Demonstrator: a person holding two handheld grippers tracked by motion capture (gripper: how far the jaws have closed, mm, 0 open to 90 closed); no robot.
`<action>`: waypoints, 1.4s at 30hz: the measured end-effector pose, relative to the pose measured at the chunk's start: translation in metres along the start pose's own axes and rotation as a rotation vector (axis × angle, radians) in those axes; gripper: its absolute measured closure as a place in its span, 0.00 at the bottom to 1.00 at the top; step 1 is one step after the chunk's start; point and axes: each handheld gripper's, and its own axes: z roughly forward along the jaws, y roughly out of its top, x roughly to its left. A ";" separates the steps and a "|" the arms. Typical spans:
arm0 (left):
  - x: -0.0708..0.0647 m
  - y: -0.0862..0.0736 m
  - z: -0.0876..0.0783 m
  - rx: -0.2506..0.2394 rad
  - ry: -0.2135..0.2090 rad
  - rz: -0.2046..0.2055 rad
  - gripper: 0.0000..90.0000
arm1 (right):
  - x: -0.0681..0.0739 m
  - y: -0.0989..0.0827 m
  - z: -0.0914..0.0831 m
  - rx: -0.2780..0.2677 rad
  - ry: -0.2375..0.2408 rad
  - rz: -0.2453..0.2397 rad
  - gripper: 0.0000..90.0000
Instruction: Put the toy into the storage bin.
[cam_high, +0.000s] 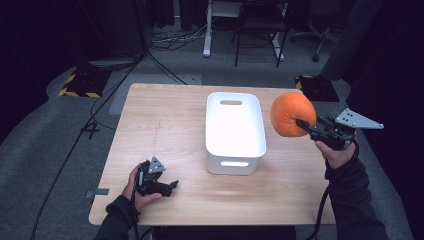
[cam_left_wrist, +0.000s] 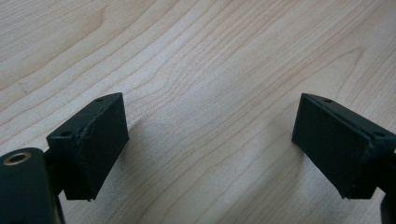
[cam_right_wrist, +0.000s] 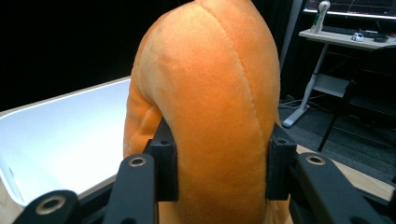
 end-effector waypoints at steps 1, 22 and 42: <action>0.000 0.000 0.000 0.000 0.000 0.000 0.12 | 0.000 0.001 0.000 -0.002 0.005 0.003 0.64; 0.000 0.000 0.000 0.000 -0.001 0.000 0.12 | 0.012 0.022 0.010 -0.033 0.036 -0.025 0.64; 0.000 0.000 0.000 0.003 -0.003 0.001 0.12 | 0.030 0.032 0.026 -0.040 0.091 -0.034 0.64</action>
